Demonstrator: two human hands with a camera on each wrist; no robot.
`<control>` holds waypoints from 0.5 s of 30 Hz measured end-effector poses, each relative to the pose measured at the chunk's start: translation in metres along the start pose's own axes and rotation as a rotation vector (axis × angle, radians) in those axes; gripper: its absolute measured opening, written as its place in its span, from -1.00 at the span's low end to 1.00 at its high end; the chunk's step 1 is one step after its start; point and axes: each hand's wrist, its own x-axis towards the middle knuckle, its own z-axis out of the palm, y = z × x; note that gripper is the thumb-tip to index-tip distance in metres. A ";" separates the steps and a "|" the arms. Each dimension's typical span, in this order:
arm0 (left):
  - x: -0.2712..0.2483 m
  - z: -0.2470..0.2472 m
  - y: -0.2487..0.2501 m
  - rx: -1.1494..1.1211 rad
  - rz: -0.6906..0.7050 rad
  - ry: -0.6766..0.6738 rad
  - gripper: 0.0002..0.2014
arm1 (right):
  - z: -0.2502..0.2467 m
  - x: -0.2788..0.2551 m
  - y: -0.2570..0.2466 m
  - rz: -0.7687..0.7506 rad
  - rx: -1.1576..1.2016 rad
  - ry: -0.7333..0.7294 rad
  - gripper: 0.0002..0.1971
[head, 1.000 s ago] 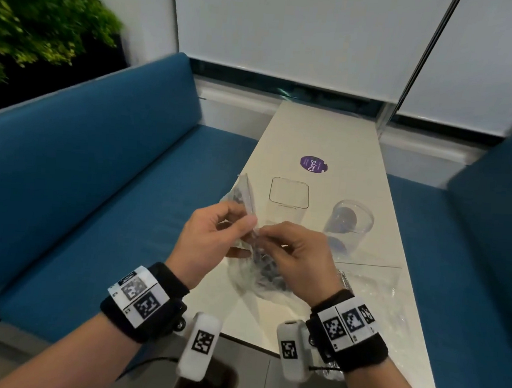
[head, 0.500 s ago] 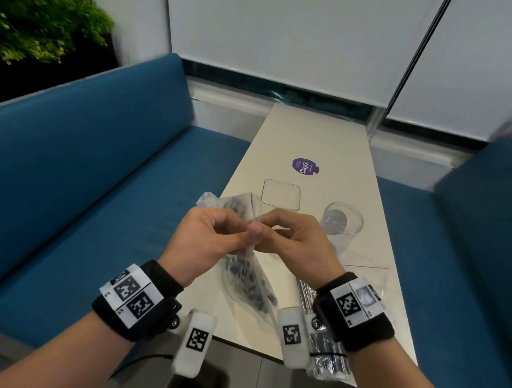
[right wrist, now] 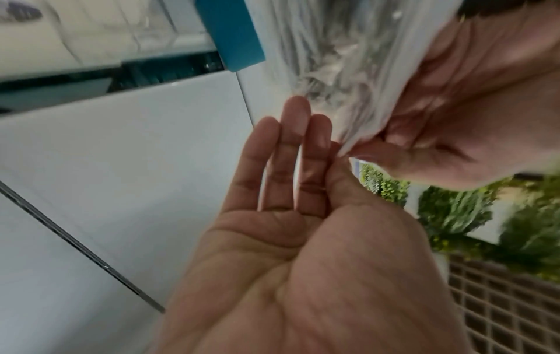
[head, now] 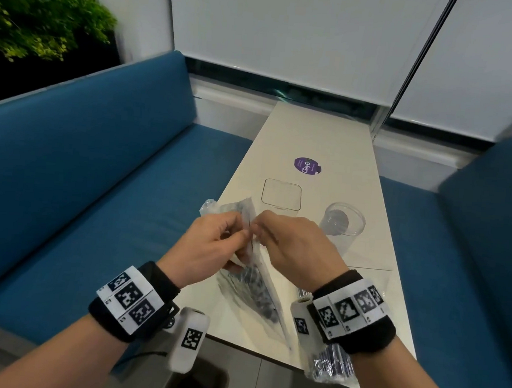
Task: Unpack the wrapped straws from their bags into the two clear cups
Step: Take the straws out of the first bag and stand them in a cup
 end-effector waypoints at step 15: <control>0.003 0.001 -0.001 -0.228 -0.014 0.215 -0.71 | 0.031 -0.012 0.014 0.250 0.564 0.025 -0.82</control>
